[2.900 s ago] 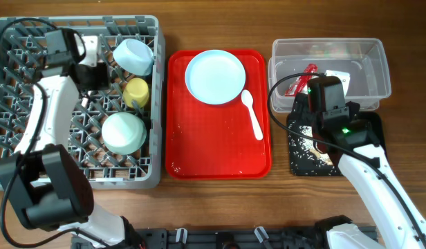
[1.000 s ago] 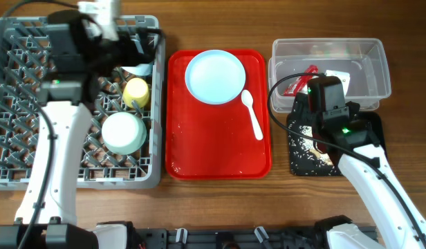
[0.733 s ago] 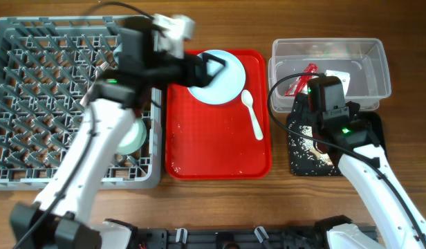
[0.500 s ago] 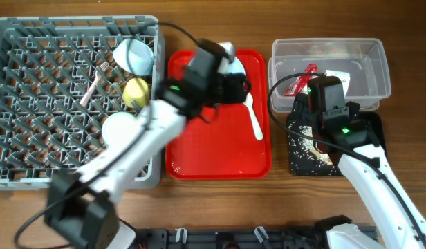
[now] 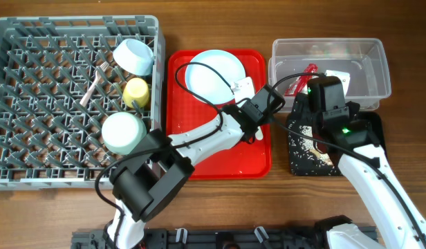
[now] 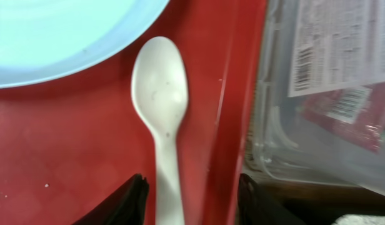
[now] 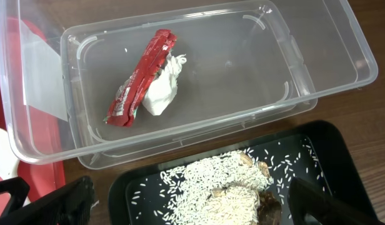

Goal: Sort waste into correct bins and load items into the dishwasher rack
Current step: 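Grasp the white spoon with the left gripper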

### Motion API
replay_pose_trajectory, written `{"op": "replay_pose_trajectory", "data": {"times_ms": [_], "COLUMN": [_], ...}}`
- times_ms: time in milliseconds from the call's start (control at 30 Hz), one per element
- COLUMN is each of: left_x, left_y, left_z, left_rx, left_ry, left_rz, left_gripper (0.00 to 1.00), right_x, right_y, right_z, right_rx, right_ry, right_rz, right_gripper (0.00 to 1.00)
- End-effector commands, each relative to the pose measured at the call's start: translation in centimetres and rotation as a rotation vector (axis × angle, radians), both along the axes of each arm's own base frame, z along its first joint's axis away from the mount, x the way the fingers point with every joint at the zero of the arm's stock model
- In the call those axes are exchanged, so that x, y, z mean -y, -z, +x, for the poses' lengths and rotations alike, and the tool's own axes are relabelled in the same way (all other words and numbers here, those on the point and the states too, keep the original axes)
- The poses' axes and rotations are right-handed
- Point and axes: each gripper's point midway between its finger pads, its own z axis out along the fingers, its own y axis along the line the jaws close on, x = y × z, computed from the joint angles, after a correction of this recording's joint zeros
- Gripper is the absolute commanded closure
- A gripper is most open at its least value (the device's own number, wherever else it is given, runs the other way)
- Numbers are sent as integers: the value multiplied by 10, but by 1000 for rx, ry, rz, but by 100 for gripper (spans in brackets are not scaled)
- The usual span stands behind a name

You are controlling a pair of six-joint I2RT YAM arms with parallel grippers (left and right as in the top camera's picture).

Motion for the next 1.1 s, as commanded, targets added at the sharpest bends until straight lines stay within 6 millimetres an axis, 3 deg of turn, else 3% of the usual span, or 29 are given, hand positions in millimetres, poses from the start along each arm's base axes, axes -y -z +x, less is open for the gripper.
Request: {"op": "replay_pose_trajectory", "data": {"times_ms": [0, 267, 467, 733, 833, 1067], "left_x": [-7, -11, -10, -11, -13, -37], "left_y": [15, 46, 46, 42, 23, -89], "left_z": [5, 3, 3, 2, 3, 7], "left_rx": [-3, -38, -36, -36, -18, 198], "left_ry": [-48, -50, -49, -49, -47, 118], "left_rz": [24, 67, 65, 66, 56, 163], "left_gripper": [56, 72, 92, 96, 96, 96], "right_x": [3, 3, 3, 3, 3, 2], "right_y": [-5, -5, -5, -5, -5, -5], "right_z": [2, 2, 2, 2, 2, 2], "right_rx": [14, 14, 14, 14, 14, 14], "right_ry": [11, 11, 11, 11, 11, 10], "right_rz": [-10, -11, -11, -11, -11, -11], "right_gripper": [0, 0, 0, 0, 0, 0]}}
